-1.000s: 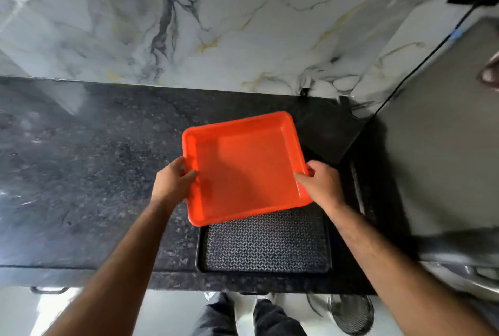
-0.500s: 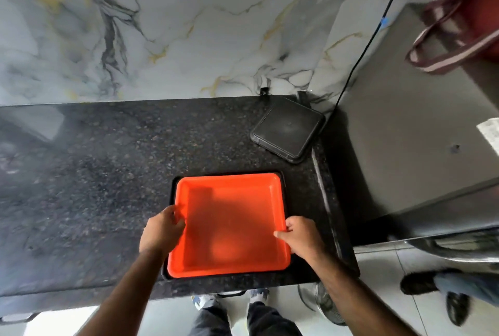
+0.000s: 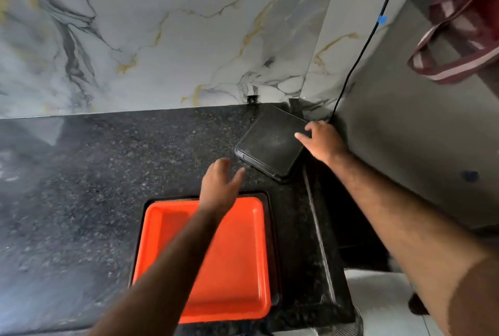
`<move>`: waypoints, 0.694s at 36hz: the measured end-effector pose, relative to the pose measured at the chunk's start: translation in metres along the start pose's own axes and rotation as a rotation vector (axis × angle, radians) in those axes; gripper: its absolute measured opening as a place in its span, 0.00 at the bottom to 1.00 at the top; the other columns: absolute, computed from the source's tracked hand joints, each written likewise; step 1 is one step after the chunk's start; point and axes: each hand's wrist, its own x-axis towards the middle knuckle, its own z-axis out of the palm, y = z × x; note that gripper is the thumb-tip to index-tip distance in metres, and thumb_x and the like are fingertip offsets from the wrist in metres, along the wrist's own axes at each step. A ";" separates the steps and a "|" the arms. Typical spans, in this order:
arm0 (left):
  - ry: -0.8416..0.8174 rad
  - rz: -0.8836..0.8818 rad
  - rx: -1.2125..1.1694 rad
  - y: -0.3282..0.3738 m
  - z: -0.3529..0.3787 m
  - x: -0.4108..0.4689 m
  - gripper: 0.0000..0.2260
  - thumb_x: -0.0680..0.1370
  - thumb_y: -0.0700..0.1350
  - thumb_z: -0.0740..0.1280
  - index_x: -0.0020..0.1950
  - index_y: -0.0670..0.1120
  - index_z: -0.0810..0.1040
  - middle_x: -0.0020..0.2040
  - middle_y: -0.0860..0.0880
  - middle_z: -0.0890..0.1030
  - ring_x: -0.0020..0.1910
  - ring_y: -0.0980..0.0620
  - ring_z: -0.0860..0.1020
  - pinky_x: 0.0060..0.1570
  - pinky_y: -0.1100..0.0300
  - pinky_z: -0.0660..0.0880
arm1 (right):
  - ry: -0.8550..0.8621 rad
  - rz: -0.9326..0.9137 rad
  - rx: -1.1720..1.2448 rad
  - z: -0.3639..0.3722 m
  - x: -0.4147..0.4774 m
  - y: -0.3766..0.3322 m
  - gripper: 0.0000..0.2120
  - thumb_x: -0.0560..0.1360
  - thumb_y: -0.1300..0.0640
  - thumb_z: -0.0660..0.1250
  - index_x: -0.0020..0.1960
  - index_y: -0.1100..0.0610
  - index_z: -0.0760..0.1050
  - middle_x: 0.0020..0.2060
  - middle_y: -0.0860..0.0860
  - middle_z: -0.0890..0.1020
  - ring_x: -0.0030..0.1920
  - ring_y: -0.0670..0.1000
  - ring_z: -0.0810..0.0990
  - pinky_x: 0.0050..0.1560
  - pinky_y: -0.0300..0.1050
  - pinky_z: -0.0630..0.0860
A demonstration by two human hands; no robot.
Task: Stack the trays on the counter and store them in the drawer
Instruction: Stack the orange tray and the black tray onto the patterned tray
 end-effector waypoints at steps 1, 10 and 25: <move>-0.048 -0.129 -0.081 0.012 0.012 0.010 0.25 0.75 0.56 0.70 0.64 0.41 0.76 0.58 0.45 0.81 0.58 0.45 0.79 0.60 0.52 0.74 | -0.003 -0.010 -0.013 -0.002 0.016 0.001 0.25 0.76 0.42 0.68 0.62 0.61 0.78 0.60 0.61 0.81 0.62 0.62 0.79 0.62 0.52 0.76; -0.257 -0.714 -0.749 0.030 0.078 0.070 0.10 0.76 0.45 0.70 0.51 0.41 0.75 0.36 0.45 0.70 0.32 0.49 0.71 0.35 0.55 0.73 | -0.096 0.165 0.042 0.021 0.091 0.015 0.37 0.74 0.32 0.64 0.62 0.65 0.77 0.61 0.64 0.81 0.63 0.64 0.79 0.62 0.53 0.76; -0.034 -0.691 -1.010 0.024 0.073 0.091 0.13 0.80 0.56 0.64 0.43 0.48 0.75 0.24 0.52 0.71 0.19 0.56 0.68 0.22 0.65 0.64 | 0.187 0.778 0.886 0.038 0.089 -0.004 0.44 0.75 0.26 0.48 0.69 0.61 0.73 0.65 0.61 0.79 0.65 0.62 0.78 0.65 0.53 0.73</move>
